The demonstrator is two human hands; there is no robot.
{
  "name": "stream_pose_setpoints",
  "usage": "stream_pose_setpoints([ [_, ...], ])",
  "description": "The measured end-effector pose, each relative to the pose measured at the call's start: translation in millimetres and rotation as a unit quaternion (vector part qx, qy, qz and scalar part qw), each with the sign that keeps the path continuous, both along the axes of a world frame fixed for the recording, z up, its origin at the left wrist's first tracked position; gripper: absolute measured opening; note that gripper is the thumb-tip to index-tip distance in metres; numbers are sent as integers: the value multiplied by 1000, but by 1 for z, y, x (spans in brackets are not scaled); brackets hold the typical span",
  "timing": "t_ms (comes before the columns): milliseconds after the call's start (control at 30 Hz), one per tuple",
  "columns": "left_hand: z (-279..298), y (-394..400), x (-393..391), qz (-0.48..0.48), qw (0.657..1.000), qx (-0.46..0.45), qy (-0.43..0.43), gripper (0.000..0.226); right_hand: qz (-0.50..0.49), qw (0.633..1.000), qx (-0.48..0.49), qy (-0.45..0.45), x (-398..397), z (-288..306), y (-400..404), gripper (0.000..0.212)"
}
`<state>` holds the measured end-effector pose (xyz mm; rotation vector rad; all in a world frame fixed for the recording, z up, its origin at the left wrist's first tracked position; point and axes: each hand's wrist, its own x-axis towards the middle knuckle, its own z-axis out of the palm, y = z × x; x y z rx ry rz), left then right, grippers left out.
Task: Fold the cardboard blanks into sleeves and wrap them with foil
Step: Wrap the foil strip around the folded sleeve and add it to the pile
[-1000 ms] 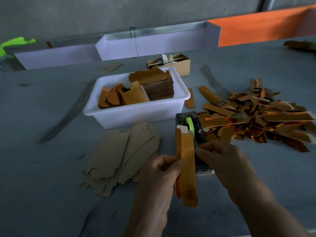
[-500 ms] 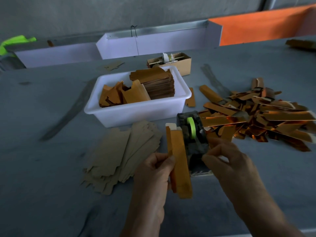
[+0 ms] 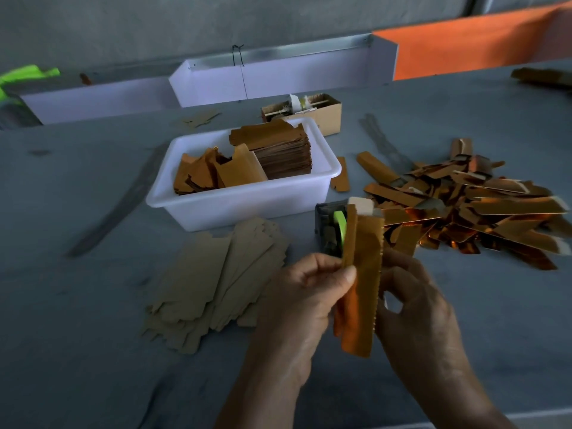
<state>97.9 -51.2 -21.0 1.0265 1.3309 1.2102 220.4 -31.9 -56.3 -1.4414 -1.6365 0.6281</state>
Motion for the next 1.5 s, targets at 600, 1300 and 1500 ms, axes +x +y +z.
stream_pose_setpoints([
  [600,-1,7,3,-17,998,-55,37,13,40,998,20,-44,9,3,1,5],
  [1300,5,-7,3,2,996,-68,-60,6,178,983,-39,7,21,54,-2,32],
  [1500,8,-11,2,-11,996,-65,-66,7,146,988,-30,-40,20,54,-1,50],
])
